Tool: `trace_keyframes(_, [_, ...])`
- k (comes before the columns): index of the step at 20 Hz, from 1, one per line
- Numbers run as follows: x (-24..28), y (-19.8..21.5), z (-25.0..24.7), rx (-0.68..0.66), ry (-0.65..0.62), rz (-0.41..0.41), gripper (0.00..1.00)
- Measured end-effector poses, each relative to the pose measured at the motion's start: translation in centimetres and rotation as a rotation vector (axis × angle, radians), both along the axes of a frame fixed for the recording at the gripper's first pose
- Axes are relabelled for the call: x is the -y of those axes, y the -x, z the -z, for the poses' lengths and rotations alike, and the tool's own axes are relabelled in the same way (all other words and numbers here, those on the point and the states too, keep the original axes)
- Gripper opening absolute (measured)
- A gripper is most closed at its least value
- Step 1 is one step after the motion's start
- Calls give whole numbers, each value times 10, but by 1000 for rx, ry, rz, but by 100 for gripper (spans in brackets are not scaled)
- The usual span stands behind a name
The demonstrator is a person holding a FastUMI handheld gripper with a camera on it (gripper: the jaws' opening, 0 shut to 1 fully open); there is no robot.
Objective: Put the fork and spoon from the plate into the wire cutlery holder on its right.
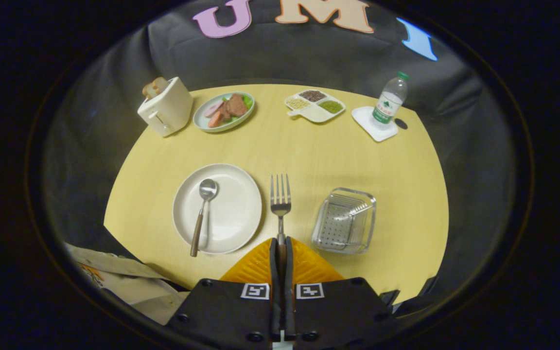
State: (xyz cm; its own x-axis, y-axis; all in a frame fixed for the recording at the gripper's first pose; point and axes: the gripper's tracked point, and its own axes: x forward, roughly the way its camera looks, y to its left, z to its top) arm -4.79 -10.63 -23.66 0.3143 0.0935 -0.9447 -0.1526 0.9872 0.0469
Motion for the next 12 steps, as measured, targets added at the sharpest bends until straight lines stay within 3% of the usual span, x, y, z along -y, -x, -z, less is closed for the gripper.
trace_keyframes(12, [70, 18, 15, -77, 51, 126, 7])
